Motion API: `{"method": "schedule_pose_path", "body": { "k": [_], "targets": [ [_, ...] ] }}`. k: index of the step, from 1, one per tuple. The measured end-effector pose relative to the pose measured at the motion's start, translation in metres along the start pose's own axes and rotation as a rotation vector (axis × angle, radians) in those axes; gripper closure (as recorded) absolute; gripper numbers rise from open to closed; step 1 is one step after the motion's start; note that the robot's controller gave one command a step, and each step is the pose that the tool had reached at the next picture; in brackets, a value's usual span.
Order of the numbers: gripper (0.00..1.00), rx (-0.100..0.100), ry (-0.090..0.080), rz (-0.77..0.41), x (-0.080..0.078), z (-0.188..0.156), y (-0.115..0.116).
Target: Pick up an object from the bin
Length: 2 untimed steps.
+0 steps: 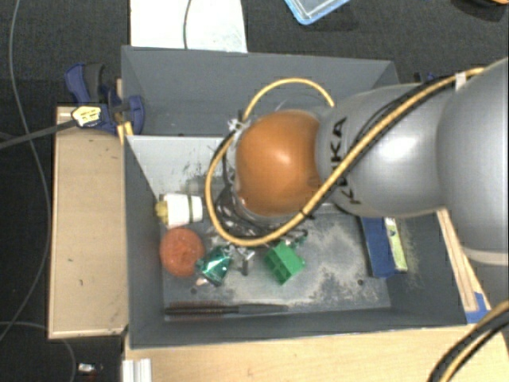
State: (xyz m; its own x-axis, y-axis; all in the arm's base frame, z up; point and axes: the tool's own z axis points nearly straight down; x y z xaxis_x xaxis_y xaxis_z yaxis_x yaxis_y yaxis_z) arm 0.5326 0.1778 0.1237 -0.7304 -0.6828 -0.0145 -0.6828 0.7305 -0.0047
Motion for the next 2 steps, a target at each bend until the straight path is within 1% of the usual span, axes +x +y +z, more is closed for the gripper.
{"method": "schedule_pose_path", "body": {
  "k": [1,2],
  "targets": [
    [1.00,0.000,-0.002,0.003,-0.0005,-0.0018,-0.0001],
    [1.00,-0.003,0.003,0.007,0.0008,-0.0086,0.0006]
  ]
}}
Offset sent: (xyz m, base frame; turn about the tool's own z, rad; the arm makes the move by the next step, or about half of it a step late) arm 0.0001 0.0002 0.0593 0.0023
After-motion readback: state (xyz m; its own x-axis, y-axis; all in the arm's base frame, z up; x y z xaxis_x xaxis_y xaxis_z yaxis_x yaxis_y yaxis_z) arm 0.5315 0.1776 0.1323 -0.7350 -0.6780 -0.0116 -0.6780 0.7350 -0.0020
